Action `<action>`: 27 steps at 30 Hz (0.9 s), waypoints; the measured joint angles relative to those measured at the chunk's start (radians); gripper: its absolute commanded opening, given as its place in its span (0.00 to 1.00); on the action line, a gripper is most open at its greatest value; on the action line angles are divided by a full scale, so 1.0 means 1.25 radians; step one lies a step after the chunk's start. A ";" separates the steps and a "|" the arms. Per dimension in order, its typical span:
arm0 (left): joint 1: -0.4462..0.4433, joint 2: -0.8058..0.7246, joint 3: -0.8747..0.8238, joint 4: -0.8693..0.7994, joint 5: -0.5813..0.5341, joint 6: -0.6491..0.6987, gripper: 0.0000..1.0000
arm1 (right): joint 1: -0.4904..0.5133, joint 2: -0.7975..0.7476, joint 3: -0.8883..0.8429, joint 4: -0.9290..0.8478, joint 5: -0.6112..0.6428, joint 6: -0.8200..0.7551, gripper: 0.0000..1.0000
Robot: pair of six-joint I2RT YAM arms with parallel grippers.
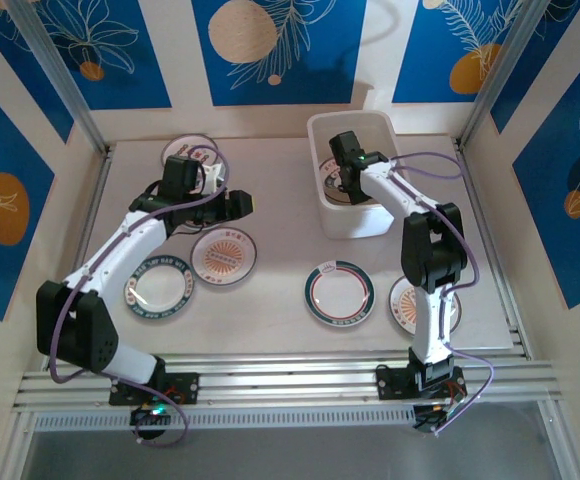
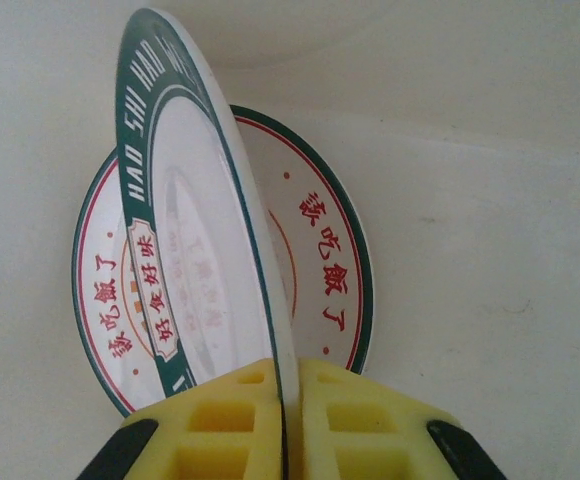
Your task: Place the plates into the plastic bin on the countertop
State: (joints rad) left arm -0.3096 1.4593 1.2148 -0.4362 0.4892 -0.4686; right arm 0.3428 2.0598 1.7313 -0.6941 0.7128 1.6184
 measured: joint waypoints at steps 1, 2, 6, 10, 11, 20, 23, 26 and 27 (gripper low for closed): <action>0.000 -0.002 0.000 0.000 0.000 0.000 0.69 | -0.002 0.005 0.003 0.000 -0.002 0.000 0.15; 0.000 -0.005 -0.002 0.000 0.000 0.000 0.69 | -0.003 0.009 0.005 0.001 -0.005 0.000 0.17; 0.000 -0.009 -0.005 0.000 0.000 -0.001 0.69 | -0.014 0.017 0.010 0.001 -0.011 -0.001 0.36; 0.000 -0.009 -0.011 0.000 0.001 -0.002 0.69 | -0.018 0.016 0.008 0.018 -0.016 -0.028 0.66; 0.000 -0.009 -0.011 -0.001 0.001 -0.003 0.69 | -0.019 0.012 0.001 0.041 -0.016 -0.044 0.71; -0.019 -0.009 -0.011 -0.002 0.016 -0.006 0.69 | -0.034 -0.065 -0.033 0.130 -0.098 -0.121 0.87; -0.035 -0.007 -0.011 -0.002 0.023 -0.013 0.69 | -0.040 -0.108 -0.063 0.146 -0.120 -0.145 0.87; -0.054 0.004 -0.011 -0.002 0.029 -0.019 0.69 | -0.042 -0.166 -0.107 0.166 -0.123 -0.193 0.87; -0.061 0.010 -0.011 -0.002 0.031 -0.022 0.69 | -0.039 -0.187 -0.121 0.172 -0.123 -0.213 0.87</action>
State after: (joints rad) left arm -0.3862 1.4719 1.2011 -0.4389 0.5274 -0.4957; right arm 0.2935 1.8263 1.5806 -0.4786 0.5591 1.3525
